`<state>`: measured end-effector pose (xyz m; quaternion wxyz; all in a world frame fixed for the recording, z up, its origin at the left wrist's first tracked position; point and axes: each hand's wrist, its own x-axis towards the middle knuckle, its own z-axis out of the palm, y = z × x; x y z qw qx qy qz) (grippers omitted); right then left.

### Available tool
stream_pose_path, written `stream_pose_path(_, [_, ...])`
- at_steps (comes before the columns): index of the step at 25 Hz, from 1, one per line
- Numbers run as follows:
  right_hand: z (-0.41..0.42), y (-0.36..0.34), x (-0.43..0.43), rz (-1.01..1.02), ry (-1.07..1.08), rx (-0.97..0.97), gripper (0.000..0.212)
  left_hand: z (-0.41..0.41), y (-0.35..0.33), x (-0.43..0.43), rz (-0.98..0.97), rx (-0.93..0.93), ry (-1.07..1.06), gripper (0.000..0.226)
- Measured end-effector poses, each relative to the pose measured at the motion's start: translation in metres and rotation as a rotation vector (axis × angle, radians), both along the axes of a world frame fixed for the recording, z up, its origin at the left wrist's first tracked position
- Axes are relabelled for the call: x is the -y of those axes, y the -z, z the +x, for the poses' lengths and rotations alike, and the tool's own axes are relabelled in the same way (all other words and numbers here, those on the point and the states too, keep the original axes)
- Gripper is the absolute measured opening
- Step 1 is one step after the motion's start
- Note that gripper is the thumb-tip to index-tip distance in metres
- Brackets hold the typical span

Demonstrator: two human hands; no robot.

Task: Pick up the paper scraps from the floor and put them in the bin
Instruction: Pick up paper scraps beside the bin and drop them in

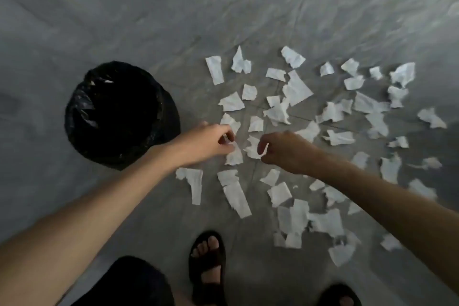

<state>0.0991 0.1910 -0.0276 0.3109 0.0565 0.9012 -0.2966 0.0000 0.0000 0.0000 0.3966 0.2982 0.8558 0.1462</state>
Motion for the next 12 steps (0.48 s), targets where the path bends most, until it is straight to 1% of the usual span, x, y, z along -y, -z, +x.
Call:
stream_pose_path(3, [-0.011, 0.075, 0.029, 0.017, -0.177, -0.013, 0.024, -0.006, 0.057, 0.022, -0.017, -0.039, 0.009, 0.025])
stream_pose_path(5, [-0.009, 0.125, 0.055, 0.041, -0.295, -0.018, 0.034, 0.005, 0.100, 0.046, -0.080, -0.036, 0.012, 0.028])
stream_pose_path(7, [0.000, 0.159, 0.075, 0.082, -0.348, -0.061, 0.043, 0.024, 0.130, 0.068, -0.127, -0.034, 0.017, 0.038])
stream_pose_path(9, [0.013, 0.183, 0.094, 0.130, -0.382, -0.102, 0.048, 0.042, 0.154, 0.088, -0.159, -0.074, 0.016, 0.045])
stream_pose_path(11, [0.021, 0.198, 0.109, 0.178, -0.363, -0.138, 0.049, 0.053, 0.177, 0.103, -0.208, -0.163, 0.016, 0.050])
stream_pose_path(12, [0.022, 0.204, 0.114, 0.196, -0.339, -0.170, 0.045, 0.058, 0.189, 0.109, -0.225, -0.211, 0.006, 0.051])
